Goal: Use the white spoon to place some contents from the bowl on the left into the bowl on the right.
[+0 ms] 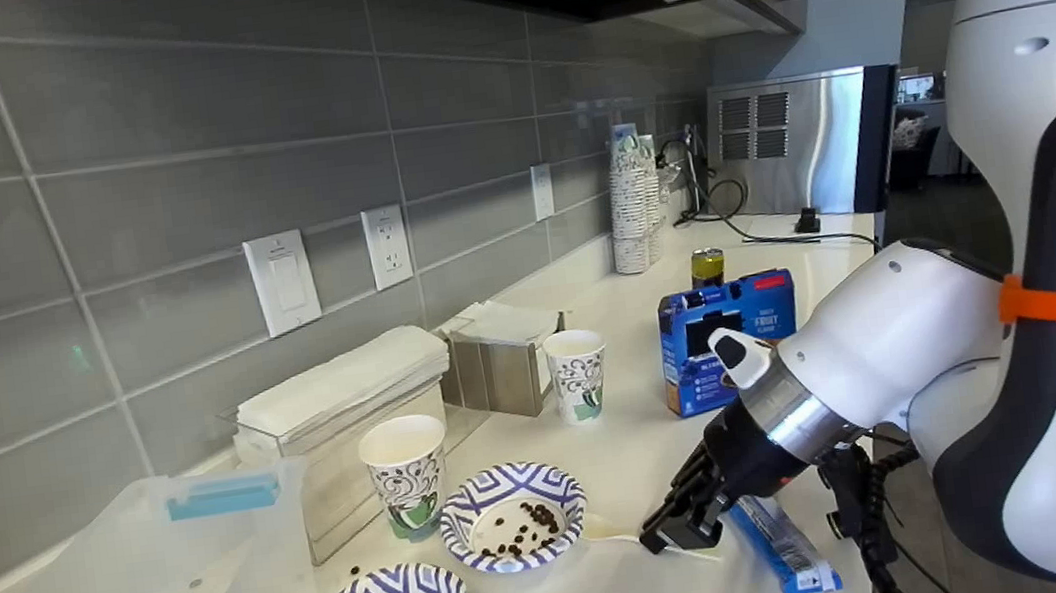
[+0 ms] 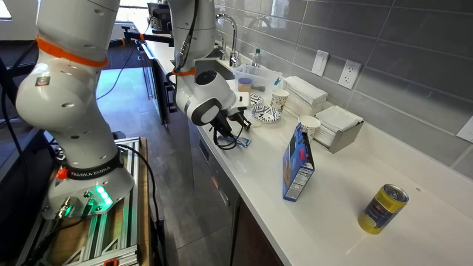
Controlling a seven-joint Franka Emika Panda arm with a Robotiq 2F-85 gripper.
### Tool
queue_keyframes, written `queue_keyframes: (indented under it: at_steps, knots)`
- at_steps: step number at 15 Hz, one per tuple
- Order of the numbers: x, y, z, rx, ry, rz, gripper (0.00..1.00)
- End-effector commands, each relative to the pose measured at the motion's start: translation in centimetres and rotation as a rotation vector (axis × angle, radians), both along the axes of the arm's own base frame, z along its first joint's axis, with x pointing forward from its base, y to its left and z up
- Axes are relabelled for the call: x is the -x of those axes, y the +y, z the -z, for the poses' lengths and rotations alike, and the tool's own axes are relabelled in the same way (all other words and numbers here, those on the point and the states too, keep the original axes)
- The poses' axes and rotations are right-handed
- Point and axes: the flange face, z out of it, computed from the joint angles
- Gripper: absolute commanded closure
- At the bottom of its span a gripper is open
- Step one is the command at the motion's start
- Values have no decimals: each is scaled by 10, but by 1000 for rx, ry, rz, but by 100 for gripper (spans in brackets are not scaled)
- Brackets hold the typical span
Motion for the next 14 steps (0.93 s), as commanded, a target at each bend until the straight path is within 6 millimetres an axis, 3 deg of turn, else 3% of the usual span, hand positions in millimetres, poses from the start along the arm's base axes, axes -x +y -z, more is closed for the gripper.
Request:
queue_keyframes:
  at_steps: [1, 5, 8, 11, 14]
  knots:
    - [16, 14, -14, -7, 105, 39, 97]
    - [27, 41, -27, -36, 230, 62, 97]
    - [30, 73, -39, -69, 333, 91, 97]
    - [19, 101, -50, -115, 393, 95, 97]
    - [-9, 108, -71, -127, 392, 52, 97]
